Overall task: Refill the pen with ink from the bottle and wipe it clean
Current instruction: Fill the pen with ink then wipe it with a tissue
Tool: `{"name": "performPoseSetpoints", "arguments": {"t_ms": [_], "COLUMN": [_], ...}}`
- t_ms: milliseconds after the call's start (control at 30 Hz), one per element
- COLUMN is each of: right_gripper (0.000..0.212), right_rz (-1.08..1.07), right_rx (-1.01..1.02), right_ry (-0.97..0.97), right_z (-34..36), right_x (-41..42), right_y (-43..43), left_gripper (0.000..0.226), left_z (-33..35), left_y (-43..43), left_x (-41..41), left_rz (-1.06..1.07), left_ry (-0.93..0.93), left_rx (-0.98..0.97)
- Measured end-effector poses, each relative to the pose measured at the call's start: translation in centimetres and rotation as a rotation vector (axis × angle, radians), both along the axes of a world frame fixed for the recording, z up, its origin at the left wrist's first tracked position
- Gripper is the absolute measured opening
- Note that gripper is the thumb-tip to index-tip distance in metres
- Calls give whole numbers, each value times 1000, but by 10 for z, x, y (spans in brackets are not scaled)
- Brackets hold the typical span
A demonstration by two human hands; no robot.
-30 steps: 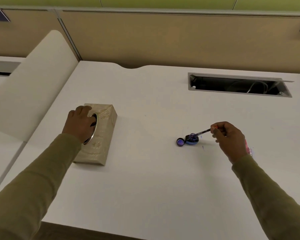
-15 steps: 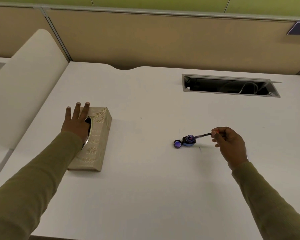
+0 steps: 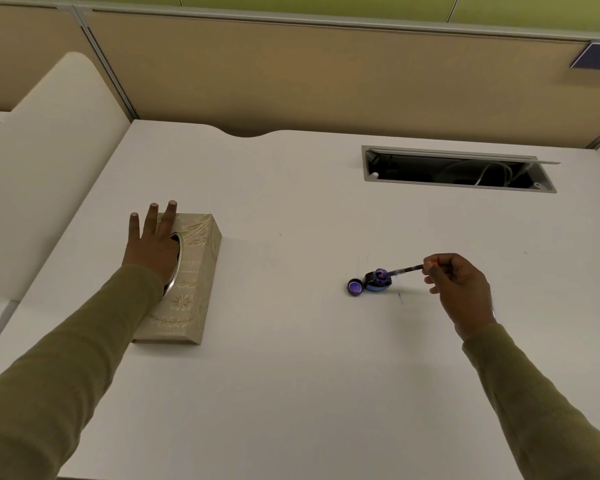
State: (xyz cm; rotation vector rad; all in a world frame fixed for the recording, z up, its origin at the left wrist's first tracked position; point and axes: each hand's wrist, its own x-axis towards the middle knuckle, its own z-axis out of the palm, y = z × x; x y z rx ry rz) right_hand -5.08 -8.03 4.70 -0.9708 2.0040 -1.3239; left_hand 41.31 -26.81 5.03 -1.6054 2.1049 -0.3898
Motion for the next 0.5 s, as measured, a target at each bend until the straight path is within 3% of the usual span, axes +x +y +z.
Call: {"name": "performPoseSetpoints", "arguments": {"t_ms": [167,333,500], "right_gripper": [10,10,10], "right_rz": [2,9,3], "right_rx": [-8,-8,-8], "right_ry": [-9,-5,-2], "right_z": [1,1,0], "right_x": [1,1,1], "right_y": [0,0,0], "left_gripper": [24,22,26], "left_z": [-6,-10,-7], "left_y": [-2,-4,-2], "left_x": [4,7,4], "left_rz": [-12,-24,2], "left_ry": [77,132,22], "left_rx": [-62,-89,-50]}}
